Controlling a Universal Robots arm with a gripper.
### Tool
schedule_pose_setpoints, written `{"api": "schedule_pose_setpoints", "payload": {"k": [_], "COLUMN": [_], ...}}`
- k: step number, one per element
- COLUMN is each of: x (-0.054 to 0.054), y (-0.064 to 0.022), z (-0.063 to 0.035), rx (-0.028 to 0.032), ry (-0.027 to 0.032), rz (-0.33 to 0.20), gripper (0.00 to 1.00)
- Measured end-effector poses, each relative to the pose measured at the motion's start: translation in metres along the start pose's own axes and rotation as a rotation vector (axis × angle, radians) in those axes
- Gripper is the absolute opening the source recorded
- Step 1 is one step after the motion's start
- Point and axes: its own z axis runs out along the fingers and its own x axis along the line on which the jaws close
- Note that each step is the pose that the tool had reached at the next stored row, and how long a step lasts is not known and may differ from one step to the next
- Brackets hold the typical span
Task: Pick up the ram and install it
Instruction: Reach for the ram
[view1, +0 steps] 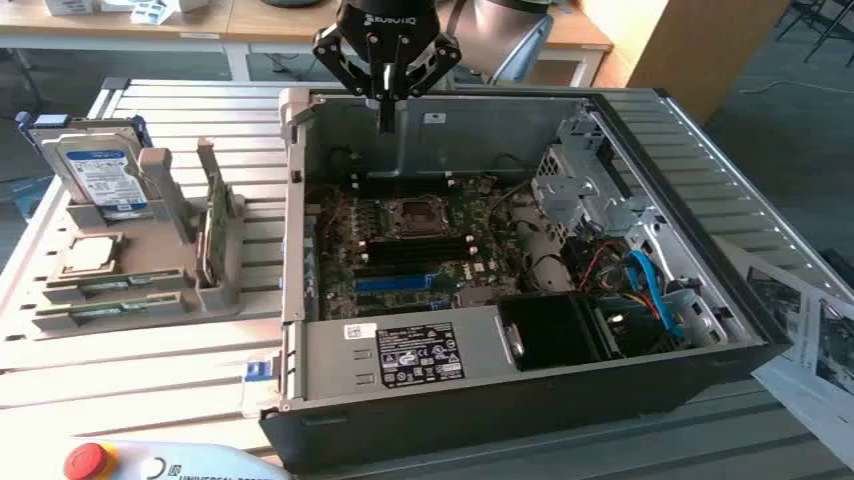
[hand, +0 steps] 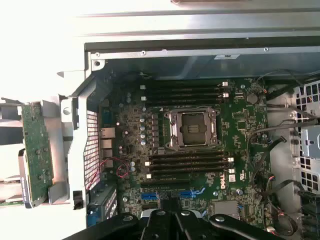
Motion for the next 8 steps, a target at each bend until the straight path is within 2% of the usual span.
{"api": "schedule_pose_setpoints", "payload": {"k": [8], "x": [0.0003], "y": [0.0], "z": [0.0], "rx": [0.0], "ry": [0.0], "rz": [0.0], "gripper": [0.1]}}
